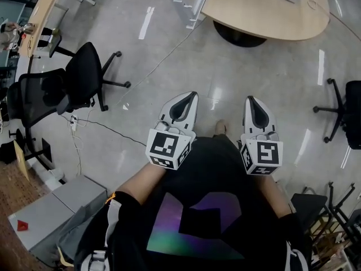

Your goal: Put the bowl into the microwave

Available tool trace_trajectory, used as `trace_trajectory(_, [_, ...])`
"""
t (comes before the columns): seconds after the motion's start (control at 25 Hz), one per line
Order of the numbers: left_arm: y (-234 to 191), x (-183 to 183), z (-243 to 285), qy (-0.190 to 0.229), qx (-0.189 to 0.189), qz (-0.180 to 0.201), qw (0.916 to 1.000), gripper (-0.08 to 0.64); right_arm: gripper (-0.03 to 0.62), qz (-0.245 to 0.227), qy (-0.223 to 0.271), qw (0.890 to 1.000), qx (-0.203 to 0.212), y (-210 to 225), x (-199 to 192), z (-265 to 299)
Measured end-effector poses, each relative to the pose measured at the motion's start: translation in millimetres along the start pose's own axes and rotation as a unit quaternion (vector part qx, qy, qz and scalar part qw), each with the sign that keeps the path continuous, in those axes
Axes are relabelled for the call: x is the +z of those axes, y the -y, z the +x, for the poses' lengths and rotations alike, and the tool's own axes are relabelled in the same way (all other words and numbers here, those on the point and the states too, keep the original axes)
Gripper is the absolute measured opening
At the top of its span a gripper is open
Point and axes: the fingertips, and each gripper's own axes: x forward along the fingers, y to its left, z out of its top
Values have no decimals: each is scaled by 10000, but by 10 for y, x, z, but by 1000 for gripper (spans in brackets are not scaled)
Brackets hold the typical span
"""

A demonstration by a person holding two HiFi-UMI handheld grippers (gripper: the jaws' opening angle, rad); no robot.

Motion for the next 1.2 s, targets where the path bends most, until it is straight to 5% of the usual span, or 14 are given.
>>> trace_trajectory(0.68, [-773, -94, -503, 111, -247, -223, 9994, 48, 15, -99, -229, 9996, -119, -1077, -31, 99])
trace_trajectory(1.2, [-715, -64, -567, 262, -314, -119, 9991, 48, 14, -83, -35, 9999, -125, -1104, -29, -2])
